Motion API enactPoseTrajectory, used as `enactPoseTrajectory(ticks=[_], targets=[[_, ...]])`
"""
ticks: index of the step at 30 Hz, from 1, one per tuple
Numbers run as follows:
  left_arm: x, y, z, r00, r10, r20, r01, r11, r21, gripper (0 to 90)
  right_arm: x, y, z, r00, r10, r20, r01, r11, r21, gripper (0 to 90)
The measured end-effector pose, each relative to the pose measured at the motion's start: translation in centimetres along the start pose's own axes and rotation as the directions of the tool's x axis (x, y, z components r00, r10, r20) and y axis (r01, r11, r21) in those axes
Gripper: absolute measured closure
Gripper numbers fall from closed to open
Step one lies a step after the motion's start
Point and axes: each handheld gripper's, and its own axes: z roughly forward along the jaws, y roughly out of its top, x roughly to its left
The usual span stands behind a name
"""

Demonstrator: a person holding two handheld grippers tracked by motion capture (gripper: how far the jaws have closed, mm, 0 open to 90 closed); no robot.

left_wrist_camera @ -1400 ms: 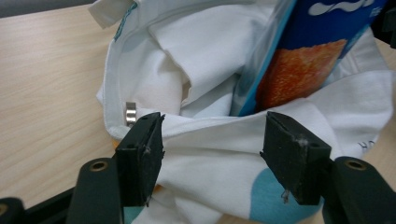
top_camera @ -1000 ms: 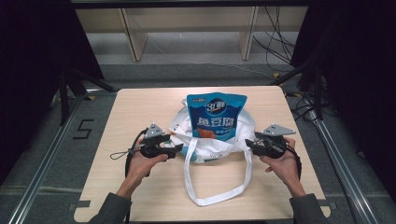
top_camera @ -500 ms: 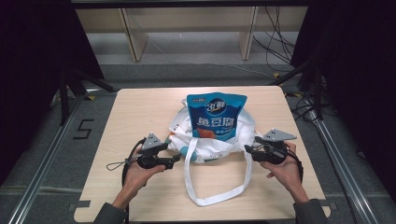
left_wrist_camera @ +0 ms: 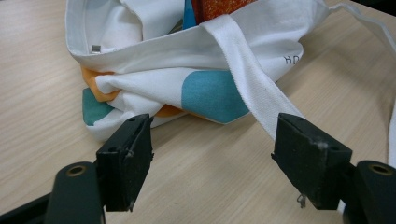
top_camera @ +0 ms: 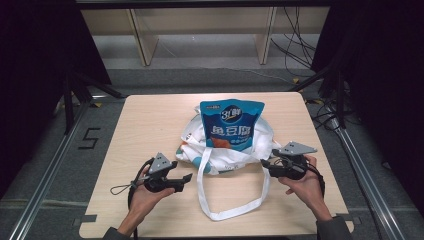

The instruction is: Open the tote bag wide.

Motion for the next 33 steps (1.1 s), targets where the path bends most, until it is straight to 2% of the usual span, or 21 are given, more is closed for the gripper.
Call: enactPoseTrajectory(ticks=[1,2,3,5,6,8,10,11,12,15,16,19,21,22,23,24,26,28,29,31,33], targets=[[-0.2,-0.3,0.1,0.9999,-0.012,0.008,0.012,0.9999,-0.005,26.5,0.0,-0.1,-0.1,0.9999,-0.009,0.01,0.009,1.0,-0.018,40.9],[-0.1,-0.5,0.1,0.9995,0.001,0.031,-0.001,1.0,-0.001,25.4,0.1,-0.2,-0.2,1.0,-0.005,0.002,0.005,1.0,-0.013,40.7],[-0.2,-0.7,0.2,0.9992,0.002,0.04,-0.001,1.0,-0.006,24.9,0.3,-0.3,-0.4,0.9998,0.019,-0.007,-0.019,1.0,-0.004,40.3],[-0.6,-1.0,0.1,0.9985,-0.022,0.049,0.022,0.9998,0.002,22.8,0.3,-0.5,-0.6,1.0,-0.007,0.007,0.007,1.0,-0.016,39.9],[-0.6,-1.1,0.1,0.9987,-0.009,0.05,0.009,1.0,-0.001,22.6,0.5,-0.6,-0.7,0.9999,0.011,-0.004,-0.011,1.0,-0.001,40.6],[-0.8,-1.4,-0.1,0.9995,0.004,0.032,-0.004,1.0,0.002,22.3,0.5,-0.7,-0.8,0.9996,-0.028,-0.005,0.028,1.0,-0.012,40.7],[-0.9,-1.8,-0.1,0.9996,0.016,0.022,-0.016,0.9998,0.012,22.3,1.0,-0.9,-0.9,1.0,0.007,-0.007,-0.007,1.0,0.005,40.0],[-0.9,-2.0,-0.1,0.9996,0.016,0.025,-0.017,0.9997,0.015,22.2,0.8,-0.9,-0.8,0.9996,-0.028,-0.005,0.028,1.0,-0.009,39.7],[-0.8,-2.2,-0.1,0.9992,0.03,0.026,-0.03,0.9995,0.013,22.0,0.9,-0.9,-0.8,0.9998,-0.019,-0.005,0.019,1.0,-0.009,39.3],[-0.9,-2.5,-0.5,0.9994,0.022,0.025,-0.022,0.9997,0.009,21.8,1.5,-1.1,-1.0,1.0,-0.005,-0.006,0.005,1.0,0.001,38.9],[-0.9,-2.5,-0.7,0.9994,0.029,0.02,-0.03,0.9995,0.013,21.8,1.3,-1.2,-1.0,0.9992,-0.039,-0.003,0.039,0.999,-0.012,38.7],[-1.2,-2.8,-1.0,0.9997,-0.004,0.022,0.004,1.0,0.002,21.5,1.7,-1.4,-1.4,0.9993,-0.036,-0.011,0.036,0.999,-0.019,38.0],[-1.3,-3.0,-1.1,0.9999,0.004,0.016,-0.004,0.9999,0.013,19.5,2.1,-1.7,-1.5,0.9999,-0.003,-0.012,0.003,1.0,-0.013,37.3],[-1.4,-3.1,-1.1,0.9999,-0.009,0.008,0.009,0.9998,0.017,18.0,1.9,-1.8,-1.6,0.9994,-0.031,-0.013,0.031,0.999,-0.018,37.1],[-1.5,-3.2,-1.0,0.9997,-0.013,0.02,0.013,0.9999,0.011,17.4,2.0,-1.9,-1.6,0.9993,-0.033,-0.017,0.033,0.999,-0.013,37.0],[-1.4,-3.3,-1.2,0.9996,0.019,0.02,-0.019,0.9995,0.024,17.2,2.1,-2.1,-1.6,0.9992,-0.033,-0.024,0.032,0.999,-0.02,36.7],[-1.6,-3.5,-1.3,0.9998,-0.01,0.015,0.009,0.9997,0.021,17.2,2.3,-2.5,-1.8,0.9995,-0.026,-0.019,0.026,1.0,-0.011,36.1],[-1.6,-3.6,-1.5,0.9996,0.021,0.02,-0.022,0.9996,0.02,17.1,2.5,-2.8,-1.9,0.9993,-0.029,-0.022,0.029,1.0,-0.004,35.7],[-1.9,-3.7,-1.6,0.9999,-0.008,0.009,0.008,0.9998,0.018,17.1,2.6,-3.0,-1.9,0.9993,-0.029,-0.025,0.029,1.0,-0.002,35.5],[-1.8,-3.7,-1.8,0.9996,0.02,0.021,-0.02,0.9997,0.016,16.1,2.8,-3.2,-2.0,0.9991,-0.026,-0.034,0.026,1.0,0.006,35.2],[-2.1,-3.9,-2.0,0.9999,0.003,0.017,-0.004,0.9997,0.023,16.1,3.0,-3.4,-2.1,0.9991,-0.018,-0.038,0.018,1.0,0.004,34.9]])
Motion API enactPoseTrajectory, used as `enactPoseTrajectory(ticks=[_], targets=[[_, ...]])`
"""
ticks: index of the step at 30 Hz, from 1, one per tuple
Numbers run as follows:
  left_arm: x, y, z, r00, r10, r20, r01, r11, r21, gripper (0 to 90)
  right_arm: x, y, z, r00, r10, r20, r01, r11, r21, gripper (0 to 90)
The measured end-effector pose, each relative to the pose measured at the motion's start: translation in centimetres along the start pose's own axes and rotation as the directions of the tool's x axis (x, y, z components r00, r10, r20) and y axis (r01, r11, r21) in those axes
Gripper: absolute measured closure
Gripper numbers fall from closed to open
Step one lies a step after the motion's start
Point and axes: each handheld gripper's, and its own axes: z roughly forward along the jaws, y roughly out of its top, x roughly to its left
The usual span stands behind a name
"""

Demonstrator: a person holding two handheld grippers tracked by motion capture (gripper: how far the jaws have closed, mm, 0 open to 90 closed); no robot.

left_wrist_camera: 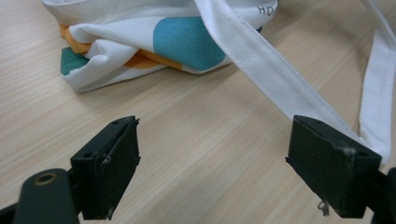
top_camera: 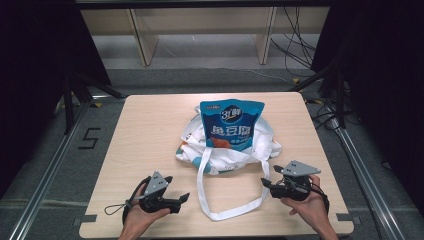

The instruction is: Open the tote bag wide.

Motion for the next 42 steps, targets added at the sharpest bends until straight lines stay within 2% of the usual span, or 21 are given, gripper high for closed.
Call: enactPoseTrajectory(ticks=[3,4,5,10,11,13,14,17,19,20,21,22,23,25,27,30,32,34,37,40,42], targets=[[-0.3,-0.1,-0.1,0.9999,0.011,0.013,-0.011,0.9999,0.004,16.0,0.2,-0.3,-0.3,0.9999,-0.008,0.011,0.009,1.0,-0.026,34.7],[-0.2,-0.2,-0.3,0.9991,0.039,0.018,-0.039,0.9988,0.029,16.0,0.3,-0.5,-0.3,1.0,-0.002,-0.006,0.002,1.0,-0.026,34.5],[-0.5,-0.3,-0.1,0.9998,0.01,0.015,-0.011,0.9999,0.009,16.1,0.5,-0.7,-0.5,1.0,0.006,-0.001,-0.006,1.0,-0.019,34.3],[-1.2,-0.4,-0.3,0.9994,0.02,0.027,-0.021,0.9997,0.01,16.1,1.0,-1.5,-1.0,0.9999,0.0,-0.013,0.0,1.0,-0.019,33.2],[-0.9,-0.4,-0.4,0.9979,0.06,0.024,-0.061,0.9974,0.038,16.1,1.0,-1.7,-1.1,0.9999,0.001,-0.016,-0.002,1.0,-0.022,32.7],[-1.4,-0.6,-0.4,0.999,0.032,0.031,-0.033,0.9992,0.021,16.1,1.3,-2.0,-1.3,0.9993,0.029,-0.023,-0.029,1.0,-0.008,31.5],[-1.4,-0.6,-0.6,0.9977,0.062,0.026,-0.063,0.9972,0.041,16.1,1.1,-2.2,-1.3,0.9998,0.004,-0.018,-0.005,1.0,-0.017,31.2],[-1.5,-0.8,-0.6,0.9983,0.035,0.047,-0.037,0.9987,0.035,16.1,1.0,-2.6,-1.7,1.0,0.003,0.0,-0.003,1.0,-0.018,31.0],[-1.9,-1.0,-0.6,0.9986,0.002,0.052,-0.004,0.9993,0.036,16.1,1.1,-2.9,-1.9,0.9992,0.039,-0.001,-0.039,0.999,-0.005,29.8],[-2.0,-1.1,-0.6,0.999,0.007,0.043,-0.008,0.9994,0.032,16.1,1.0,-3.0,-2.0,0.9997,0.023,0.003,-0.023,1.0,-0.012,29.4],[-2.2,-1.1,-0.7,0.999,0.017,0.041,-0.018,0.999,0.04,16.2,1.3,-3.1,-2.1,0.9981,0.062,-0.008,-0.061,0.998,0.006,29.2],[-2.1,-1.1,-0.9,0.9984,0.047,0.031,-0.048,0.9973,0.056,16.2,1.2,-3.3,-2.2,0.9996,0.028,-0.004,-0.028,1.0,-0.003,29.0],[-2.4,-1.1,-0.8,0.999,0.011,0.043,-0.012,0.9997,0.023,16.2,1.2,-3.4,-2.2,0.9999,0.011,0.0,-0.011,1.0,-0.002,28.6],[-2.4,-1.2,-1.1,0.9985,0.037,0.041,-0.039,0.998,0.049,16.1,1.5,-3.7,-2.4,0.9998,0.02,-0.002,-0.02,1.0,0.01,28.3],[-2.7,-1.3,-1.0,0.999,0.005,0.044,-0.007,0.9995,0.031,16.0,1.7,-4.0,-2.6,0.9993,0.034,-0.016,-0.034,0.999,0.035,27.5],[-2.5,-1.3,-1.3,0.9974,0.065,0.032,-0.067,0.9952,0.071,15.9,1.9,-4.5,-2.7,0.9997,0.02,-0.014,-0.019,0.999,0.039,27.1],[-2.6,-1.5,-1.1,0.9984,0.044,0.035,-0.046,0.996,0.077,15.9,2.2,-4.7,-2.7,0.9994,0.022,-0.027,-0.02,0.998,0.052,26.8],[-2.5,-1.5,-0.9,0.9971,0.074,0.019,-0.075,0.9931,0.09,16.0,2.4,-4.8,-2.6,0.9993,0.013,-0.034,-0.011,0.998,0.065,26.9],[-2.5,-1.7,-0.6,0.9989,0.046,0.015,-0.047,0.9958,0.078,16.0,2.7,-4.9,-2.4,0.9991,-0.003,-0.042,0.007,0.996,0.086,26.8],[-2.1,-1.4,-1.0,0.9944,0.106,-0.001,-0.105,0.9891,0.102,16.0,2.6,-4.9,-2.3,0.9988,-0.006,-0.048,0.01,0.996,0.086,26.8],[-2.2,-1.5,-0.8,0.9967,0.079,-0.018,-0.076,0.9908,0.112,16.0,2.5,-4.9,-2.4,0.999,-0.009,-0.044,0.012,0.996,0.086,26.8]])
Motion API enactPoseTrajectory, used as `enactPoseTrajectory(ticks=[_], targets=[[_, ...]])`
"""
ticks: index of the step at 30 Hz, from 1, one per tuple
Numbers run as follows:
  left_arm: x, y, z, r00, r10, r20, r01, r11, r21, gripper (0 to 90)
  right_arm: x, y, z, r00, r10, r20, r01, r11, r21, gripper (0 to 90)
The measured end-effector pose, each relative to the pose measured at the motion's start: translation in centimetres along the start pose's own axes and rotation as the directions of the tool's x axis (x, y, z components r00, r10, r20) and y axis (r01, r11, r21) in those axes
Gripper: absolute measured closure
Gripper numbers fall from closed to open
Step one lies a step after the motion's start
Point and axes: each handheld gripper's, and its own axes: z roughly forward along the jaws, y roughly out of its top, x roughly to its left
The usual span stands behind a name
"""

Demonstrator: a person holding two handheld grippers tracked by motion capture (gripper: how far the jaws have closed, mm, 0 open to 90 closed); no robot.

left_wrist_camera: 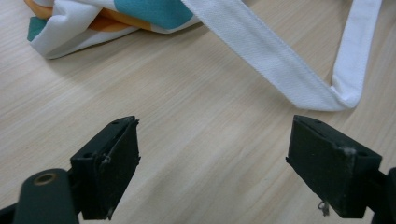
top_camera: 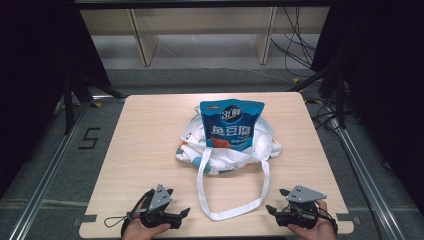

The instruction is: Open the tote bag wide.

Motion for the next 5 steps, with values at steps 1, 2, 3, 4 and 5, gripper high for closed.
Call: enactPoseTrajectory(ticks=[1,2,3,4,5], targets=[[0.07,0.04,-0.01,0.9999,0.004,0.011,-0.004,1.0,0.004,15.9,-0.01,0.02,0.04,1.0,0.001,-0.005,-0.001,1.0,0.0,26.8],[0.2,0.07,0.08,0.9999,0.011,0.005,-0.011,0.9999,-0.004,15.9,0.01,0.0,0.07,1.0,0.0,-0.003,0.0,1.0,-0.001,26.8],[0.07,0.02,0.13,0.9997,-0.023,0.01,0.023,0.9997,-0.006,15.9,0.01,-0.01,0.05,1.0,-0.004,0.008,0.004,1.0,-0.004,26.9],[0.13,0.04,0.12,0.9999,-0.015,0.003,0.015,0.9998,-0.015,15.9,0.0,0.0,0.07,1.0,-0.008,0.006,0.008,1.0,-0.003,26.8],[0.3,0.11,-0.04,1.0,-0.006,0.002,0.006,1.0,-0.006,16.0,0.0,0.02,0.09,1.0,-0.004,0.003,0.004,1.0,-0.003,26.9]])
